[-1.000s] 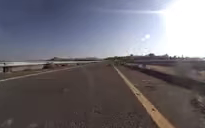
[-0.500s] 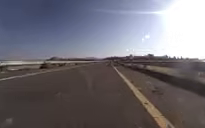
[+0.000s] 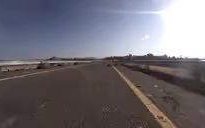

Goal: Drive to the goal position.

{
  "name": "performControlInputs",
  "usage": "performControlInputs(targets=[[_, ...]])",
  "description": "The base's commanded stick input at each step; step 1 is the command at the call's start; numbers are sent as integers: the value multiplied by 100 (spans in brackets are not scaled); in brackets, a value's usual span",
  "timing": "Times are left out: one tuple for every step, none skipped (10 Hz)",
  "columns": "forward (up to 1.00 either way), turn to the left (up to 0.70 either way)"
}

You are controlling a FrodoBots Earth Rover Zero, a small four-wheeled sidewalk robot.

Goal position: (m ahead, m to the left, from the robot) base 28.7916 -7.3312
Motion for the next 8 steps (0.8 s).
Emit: performControlInputs(targets=[[70, 0], [70, 0], [70, 0], [70, 0], [70, 0], [70, 0], [70, 0], [70, 0]])
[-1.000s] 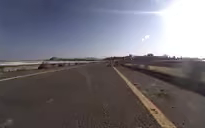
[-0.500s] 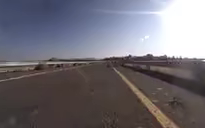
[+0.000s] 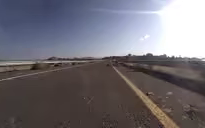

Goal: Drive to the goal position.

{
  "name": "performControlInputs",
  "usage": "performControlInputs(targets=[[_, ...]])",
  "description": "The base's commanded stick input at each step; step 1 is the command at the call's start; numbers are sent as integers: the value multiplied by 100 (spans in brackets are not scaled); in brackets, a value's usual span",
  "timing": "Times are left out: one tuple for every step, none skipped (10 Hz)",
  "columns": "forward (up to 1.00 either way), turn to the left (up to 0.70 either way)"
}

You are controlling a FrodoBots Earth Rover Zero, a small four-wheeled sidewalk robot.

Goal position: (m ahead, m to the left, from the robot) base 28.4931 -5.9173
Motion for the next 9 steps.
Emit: performControlInputs(targets=[[70, 0], [70, 0], [70, 0], [70, 0], [70, 0], [70, 0], [70, 0], [70, 0], [70, 0]])
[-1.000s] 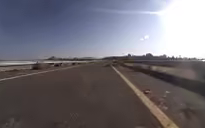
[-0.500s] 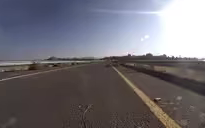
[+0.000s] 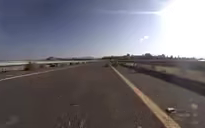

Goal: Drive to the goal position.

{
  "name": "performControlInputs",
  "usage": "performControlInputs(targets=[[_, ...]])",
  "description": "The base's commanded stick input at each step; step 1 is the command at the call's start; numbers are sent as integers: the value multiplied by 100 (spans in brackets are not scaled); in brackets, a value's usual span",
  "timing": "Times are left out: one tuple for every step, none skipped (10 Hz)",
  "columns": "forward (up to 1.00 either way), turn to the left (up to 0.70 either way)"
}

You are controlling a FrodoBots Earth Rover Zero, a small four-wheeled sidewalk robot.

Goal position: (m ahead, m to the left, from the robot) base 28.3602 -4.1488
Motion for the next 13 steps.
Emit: performControlInputs(targets=[[70, 0], [70, 0], [70, 0], [70, 0], [70, 0], [70, 0], [70, 0], [70, 0], [70, 0], [70, 0], [70, 0], [70, 0], [70, 0]])
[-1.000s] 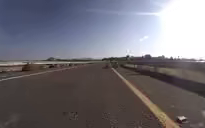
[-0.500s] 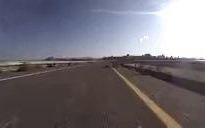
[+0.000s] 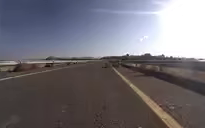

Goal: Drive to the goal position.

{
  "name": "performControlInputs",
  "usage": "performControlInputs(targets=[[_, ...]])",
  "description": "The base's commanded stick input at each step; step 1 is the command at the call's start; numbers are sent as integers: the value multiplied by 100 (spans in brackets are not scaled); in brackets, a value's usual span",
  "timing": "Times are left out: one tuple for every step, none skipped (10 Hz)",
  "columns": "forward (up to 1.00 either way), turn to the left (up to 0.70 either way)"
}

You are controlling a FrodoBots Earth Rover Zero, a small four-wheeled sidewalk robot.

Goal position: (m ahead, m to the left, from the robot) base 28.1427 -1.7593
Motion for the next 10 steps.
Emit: performControlInputs(targets=[[70, 0], [70, 0], [70, 0], [70, 0], [70, 0], [70, 0], [70, 0], [70, 0], [70, 0], [70, 0]])
